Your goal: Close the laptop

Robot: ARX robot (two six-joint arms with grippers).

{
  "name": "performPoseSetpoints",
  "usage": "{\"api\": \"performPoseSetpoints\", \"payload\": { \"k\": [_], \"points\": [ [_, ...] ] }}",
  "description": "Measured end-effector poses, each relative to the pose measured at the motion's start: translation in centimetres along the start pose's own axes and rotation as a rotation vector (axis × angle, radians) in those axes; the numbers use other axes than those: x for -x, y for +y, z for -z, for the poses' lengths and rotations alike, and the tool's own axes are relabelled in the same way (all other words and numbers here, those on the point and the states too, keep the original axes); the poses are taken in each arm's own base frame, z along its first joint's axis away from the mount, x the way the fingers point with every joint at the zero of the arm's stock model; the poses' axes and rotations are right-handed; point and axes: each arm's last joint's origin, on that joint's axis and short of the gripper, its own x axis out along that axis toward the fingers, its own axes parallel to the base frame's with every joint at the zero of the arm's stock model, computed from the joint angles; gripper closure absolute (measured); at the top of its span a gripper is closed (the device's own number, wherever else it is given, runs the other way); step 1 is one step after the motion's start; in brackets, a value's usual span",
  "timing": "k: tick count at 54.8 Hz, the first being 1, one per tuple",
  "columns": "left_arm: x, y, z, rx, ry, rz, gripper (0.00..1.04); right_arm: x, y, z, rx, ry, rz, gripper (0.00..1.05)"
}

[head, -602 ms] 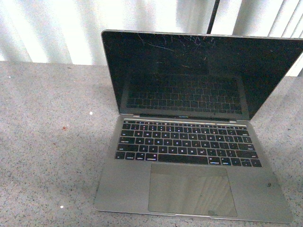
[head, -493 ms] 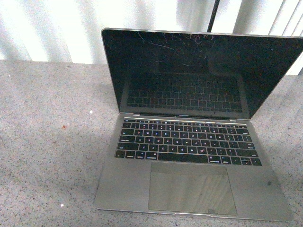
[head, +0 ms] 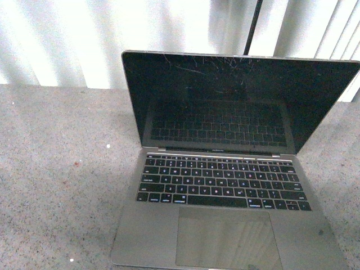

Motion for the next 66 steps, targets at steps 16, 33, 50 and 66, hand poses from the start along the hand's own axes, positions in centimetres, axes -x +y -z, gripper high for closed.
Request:
{"api": "performPoseSetpoints", "payload": {
  "k": [16, 33, 50, 66],
  "points": [
    [0.0, 0.0, 0.0, 0.0, 0.0, 0.0, 0.07, 0.0, 0.0, 0.0, 0.0, 0.0, 0.0, 0.07],
    [0.0, 0.0, 0.0, 0.0, 0.0, 0.0, 0.07, 0.0, 0.0, 0.0, 0.0, 0.0, 0.0, 0.07],
    [0.0, 0.0, 0.0, 0.0, 0.0, 0.0, 0.07, 0.0, 0.0, 0.0, 0.0, 0.0, 0.0, 0.07],
    [0.0, 0.0, 0.0, 0.0, 0.0, 0.0, 0.07, -0.01, -0.01, 0.07, 0.012, 0.012, -0.004, 0.07]
  ]
}}
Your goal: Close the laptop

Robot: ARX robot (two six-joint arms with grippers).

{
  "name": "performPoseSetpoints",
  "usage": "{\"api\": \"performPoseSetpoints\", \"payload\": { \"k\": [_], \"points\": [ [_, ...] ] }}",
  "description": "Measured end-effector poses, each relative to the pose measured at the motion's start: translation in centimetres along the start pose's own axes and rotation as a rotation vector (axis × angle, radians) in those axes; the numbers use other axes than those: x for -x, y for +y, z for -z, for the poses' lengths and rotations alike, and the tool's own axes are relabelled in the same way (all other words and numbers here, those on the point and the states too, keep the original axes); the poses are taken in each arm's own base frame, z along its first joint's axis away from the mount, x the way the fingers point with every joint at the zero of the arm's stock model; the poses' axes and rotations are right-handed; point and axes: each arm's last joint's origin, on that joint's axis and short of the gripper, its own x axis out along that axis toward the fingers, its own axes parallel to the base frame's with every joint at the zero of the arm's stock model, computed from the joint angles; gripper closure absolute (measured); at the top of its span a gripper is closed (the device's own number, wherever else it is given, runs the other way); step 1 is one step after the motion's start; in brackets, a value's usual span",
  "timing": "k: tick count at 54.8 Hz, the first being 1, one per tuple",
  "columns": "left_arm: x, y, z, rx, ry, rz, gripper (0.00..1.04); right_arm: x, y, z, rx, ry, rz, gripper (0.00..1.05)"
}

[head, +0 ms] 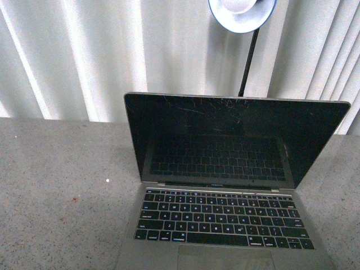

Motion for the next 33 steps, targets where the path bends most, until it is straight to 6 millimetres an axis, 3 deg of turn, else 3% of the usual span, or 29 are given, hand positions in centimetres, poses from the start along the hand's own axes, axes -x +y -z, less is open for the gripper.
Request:
{"api": "performPoseSetpoints", "payload": {
  "k": [4, 10, 13, 22, 33],
  "points": [
    [-0.1, 0.0, 0.1, 0.01, 0.031, -0.014, 0.07, 0.0, -0.1, 0.3, 0.066, 0.045, -0.017, 0.07],
    [-0.3, 0.1, 0.7, 0.059, 0.362, -0.332, 0.07, -0.2, -0.3, 0.3, 0.122, 0.048, -0.023, 0.07],
    [-0.5, 0.2, 1.1, 0.066, 0.408, -0.38, 0.07, -0.2, -0.5, 0.1, 0.134, 0.031, -0.02, 0.07],
    [-1.3, 0.6, 0.1, 0.128, 0.344, -0.381, 0.07, -0.9, -1.4, -0.3, 0.138, 0.014, -0.025, 0.07],
    [-4.4, 1.9, -2.0, 0.185, 0.241, -0.278, 0.07, -3.2, -3.9, -2.4, 0.158, -0.045, -0.016, 0.07]
  ]
}}
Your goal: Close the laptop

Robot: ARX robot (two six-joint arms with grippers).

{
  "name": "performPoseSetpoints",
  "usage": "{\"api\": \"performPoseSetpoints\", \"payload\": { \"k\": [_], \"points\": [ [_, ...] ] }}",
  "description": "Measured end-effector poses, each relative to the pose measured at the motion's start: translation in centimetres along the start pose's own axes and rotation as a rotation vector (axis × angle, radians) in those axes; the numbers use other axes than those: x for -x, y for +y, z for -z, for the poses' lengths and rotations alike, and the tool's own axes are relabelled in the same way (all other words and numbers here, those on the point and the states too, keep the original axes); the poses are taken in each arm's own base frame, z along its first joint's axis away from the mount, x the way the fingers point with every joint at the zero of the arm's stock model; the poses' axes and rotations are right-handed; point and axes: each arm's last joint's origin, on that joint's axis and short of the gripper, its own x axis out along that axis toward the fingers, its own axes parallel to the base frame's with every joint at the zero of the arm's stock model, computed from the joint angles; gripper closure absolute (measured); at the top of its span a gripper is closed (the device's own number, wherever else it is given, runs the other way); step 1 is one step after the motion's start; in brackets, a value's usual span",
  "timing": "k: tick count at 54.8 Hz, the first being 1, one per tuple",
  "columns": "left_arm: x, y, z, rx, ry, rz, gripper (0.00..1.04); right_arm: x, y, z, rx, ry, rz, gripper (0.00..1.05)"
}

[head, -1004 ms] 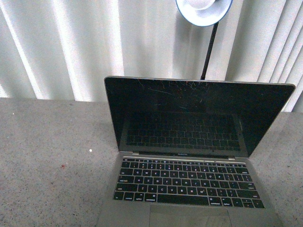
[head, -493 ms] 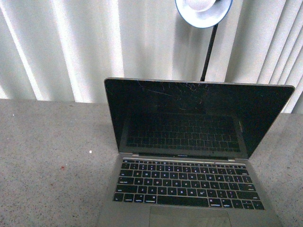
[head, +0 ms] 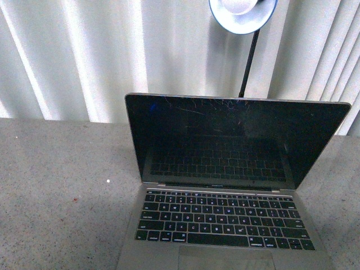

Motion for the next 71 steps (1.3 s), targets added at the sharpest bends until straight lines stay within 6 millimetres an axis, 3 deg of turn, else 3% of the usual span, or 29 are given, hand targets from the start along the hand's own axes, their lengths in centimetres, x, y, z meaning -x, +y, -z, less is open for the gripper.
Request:
{"api": "performPoseSetpoints", "payload": {
  "k": [7, 20, 29, 38, 46, 62, 71],
  "points": [
    [-3.6, -0.3, -2.6, -0.031, -0.063, 0.096, 0.07, -3.9, -3.1, -1.7, -0.016, -0.001, -0.012, 0.07],
    [-9.3, -1.1, -5.4, -0.111, -0.028, 0.267, 0.07, -10.7, -7.4, -3.9, -0.054, 0.032, -0.086, 0.07],
    [-12.2, -2.2, -7.7, -0.197, -0.027, 0.41, 0.07, -14.9, -9.9, -5.0, -0.041, 0.056, -0.159, 0.07],
    [-14.8, -4.7, -9.2, -0.376, -0.009, 0.532, 0.07, -18.4, -11.7, -5.4, 0.025, 0.076, -0.236, 0.07],
    [-17.0, -6.9, -9.9, -0.549, 0.02, 0.599, 0.07, -20.0, -12.0, -5.6, 0.072, 0.072, -0.299, 0.07],
    [-20.9, -10.1, -13.0, -0.652, 0.011, 0.64, 0.07, -23.0, -10.7, -5.2, 0.12, 0.101, -0.449, 0.07],
    [-22.4, -11.6, -12.9, -0.699, 0.081, 0.703, 0.07, -24.6, -9.4, -4.8, 0.14, 0.116, -0.546, 0.07]
  ]
}}
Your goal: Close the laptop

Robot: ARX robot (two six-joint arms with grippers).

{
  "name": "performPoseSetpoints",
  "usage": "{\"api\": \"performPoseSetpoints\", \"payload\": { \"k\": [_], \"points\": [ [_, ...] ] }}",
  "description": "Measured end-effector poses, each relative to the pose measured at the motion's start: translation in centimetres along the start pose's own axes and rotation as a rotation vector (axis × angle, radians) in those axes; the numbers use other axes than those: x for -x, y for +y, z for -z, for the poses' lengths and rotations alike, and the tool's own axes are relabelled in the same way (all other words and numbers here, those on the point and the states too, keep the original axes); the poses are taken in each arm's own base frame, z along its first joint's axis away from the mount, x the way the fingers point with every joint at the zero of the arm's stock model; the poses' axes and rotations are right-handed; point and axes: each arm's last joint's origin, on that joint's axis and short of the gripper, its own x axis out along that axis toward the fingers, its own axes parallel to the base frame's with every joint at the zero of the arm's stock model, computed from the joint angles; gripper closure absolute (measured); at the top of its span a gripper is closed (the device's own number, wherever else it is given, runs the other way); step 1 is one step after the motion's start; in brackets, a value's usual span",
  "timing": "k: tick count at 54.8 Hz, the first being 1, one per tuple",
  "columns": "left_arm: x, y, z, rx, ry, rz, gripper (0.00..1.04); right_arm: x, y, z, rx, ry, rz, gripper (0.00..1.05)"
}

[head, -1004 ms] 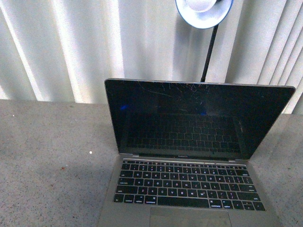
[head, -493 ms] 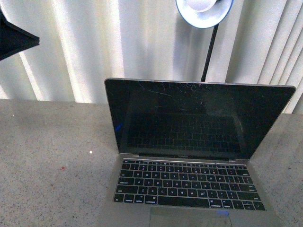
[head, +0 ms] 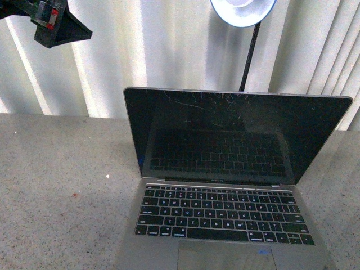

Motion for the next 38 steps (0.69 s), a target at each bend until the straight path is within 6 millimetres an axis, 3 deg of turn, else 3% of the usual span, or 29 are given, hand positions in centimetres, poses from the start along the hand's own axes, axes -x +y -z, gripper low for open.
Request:
{"api": "performPoseSetpoints", "payload": {
  "k": [9, 23, 38],
  "points": [
    [-1.4, -0.2, -0.7, -0.027, 0.013, 0.078, 0.07, -1.8, -0.3, 0.3, 0.039, 0.029, -0.052, 0.07],
    [-1.8, -0.8, -1.4, -0.079, 0.024, 0.162, 0.07, -3.6, -0.9, 1.3, 0.155, 0.108, -0.139, 0.07],
    [-2.2, -1.4, -1.4, -0.119, 0.027, 0.182, 0.07, -5.2, 0.2, 1.1, 0.263, 0.123, -0.208, 0.07]
  ]
}}
